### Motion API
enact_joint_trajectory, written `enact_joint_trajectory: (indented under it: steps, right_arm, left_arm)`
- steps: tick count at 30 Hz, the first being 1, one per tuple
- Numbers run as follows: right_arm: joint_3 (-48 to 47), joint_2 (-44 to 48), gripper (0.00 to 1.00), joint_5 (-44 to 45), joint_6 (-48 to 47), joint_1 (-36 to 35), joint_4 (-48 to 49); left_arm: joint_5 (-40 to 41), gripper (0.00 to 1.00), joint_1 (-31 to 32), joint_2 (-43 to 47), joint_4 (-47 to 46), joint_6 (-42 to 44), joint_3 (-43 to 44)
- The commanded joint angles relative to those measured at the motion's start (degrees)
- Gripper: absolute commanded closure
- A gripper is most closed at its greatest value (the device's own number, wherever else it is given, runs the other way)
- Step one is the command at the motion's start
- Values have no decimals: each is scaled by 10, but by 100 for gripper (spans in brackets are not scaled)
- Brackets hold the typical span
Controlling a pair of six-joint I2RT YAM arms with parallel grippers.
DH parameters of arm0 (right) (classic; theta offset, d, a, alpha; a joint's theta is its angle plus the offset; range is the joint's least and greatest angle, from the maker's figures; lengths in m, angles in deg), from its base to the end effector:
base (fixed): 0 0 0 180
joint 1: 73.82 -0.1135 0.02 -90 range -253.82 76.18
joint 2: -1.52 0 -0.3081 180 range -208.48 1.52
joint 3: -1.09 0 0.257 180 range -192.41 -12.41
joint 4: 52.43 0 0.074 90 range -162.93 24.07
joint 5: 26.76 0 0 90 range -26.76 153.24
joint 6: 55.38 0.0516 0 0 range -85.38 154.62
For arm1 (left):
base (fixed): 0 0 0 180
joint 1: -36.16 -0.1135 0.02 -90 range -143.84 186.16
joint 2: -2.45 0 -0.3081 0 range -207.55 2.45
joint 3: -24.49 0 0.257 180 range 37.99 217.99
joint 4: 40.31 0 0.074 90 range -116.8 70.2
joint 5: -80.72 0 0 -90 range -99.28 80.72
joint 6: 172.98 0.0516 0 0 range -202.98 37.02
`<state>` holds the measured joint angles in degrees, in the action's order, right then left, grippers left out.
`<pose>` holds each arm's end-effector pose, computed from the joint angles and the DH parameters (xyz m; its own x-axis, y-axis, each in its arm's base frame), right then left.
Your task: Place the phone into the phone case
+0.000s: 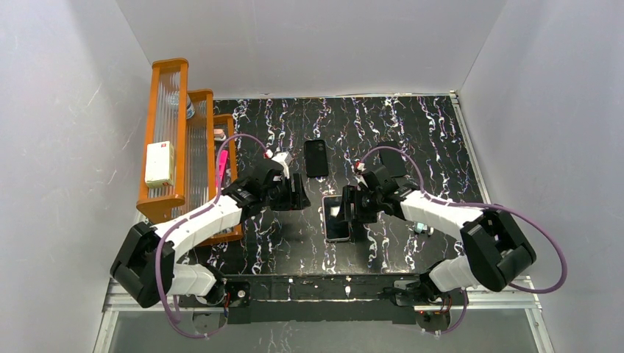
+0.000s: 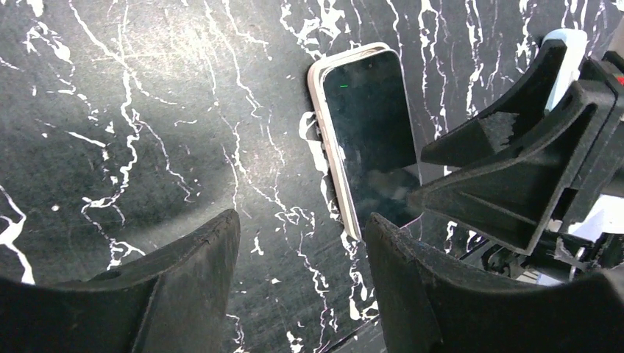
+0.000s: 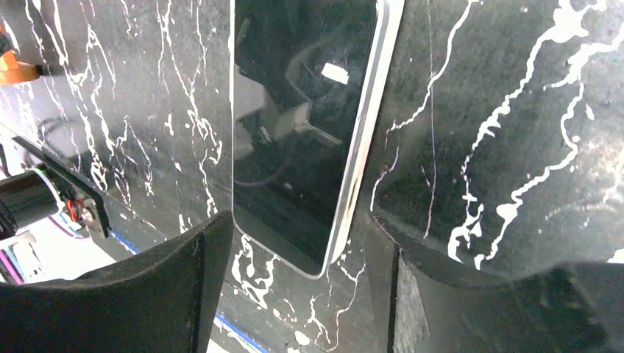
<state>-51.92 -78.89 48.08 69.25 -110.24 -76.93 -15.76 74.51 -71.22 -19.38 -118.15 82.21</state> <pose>0.2119 0.1731 0.2016 -0.9205 0.0025 -0.3908 -0.2185 0.8258 0.5200 0.2165 -0.1787 0.2634 -0.7806 -0.1122 -0.6149 0.2907 0.8057 -0.5161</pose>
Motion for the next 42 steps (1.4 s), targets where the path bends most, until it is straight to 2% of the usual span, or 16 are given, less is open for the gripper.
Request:
enact_joint_trajectory:
  steps: [1,6,10,14,18,22,26,32,42]
  right_arm:
    - [-12,47,27,13,4,-4,-42]
    - [4,71,38,11,4,-10,-61]
    - [-1,68,33,8,4,-22,-90]
    - [-3,56,32,11,8,-39,-100]
    - [-7,41,30,30,4,-58,-110]
    - [-14,27,22,49,-2,-74,-116]
    - [-16,12,22,92,1,-96,-123]
    - [-15,6,30,140,7,-123,-114]
    - [-13,1,38,228,26,-160,-115]
  left_arm:
    - [-20,39,-1,-9,-26,-22,-12]
    - [-40,40,-1,-31,-58,-46,-18]
    - [-49,40,-1,-43,-71,-56,-20]
    - [-57,41,-1,-56,-94,-62,-23]
    - [-68,41,-2,-67,-112,-74,-29]
    - [-71,41,-1,-71,-119,-78,-32]
    - [-73,42,-1,-77,-120,-79,-33]
    - [-55,46,-1,-100,-127,-95,-25]
    - [-37,53,-2,-215,-178,-119,54]
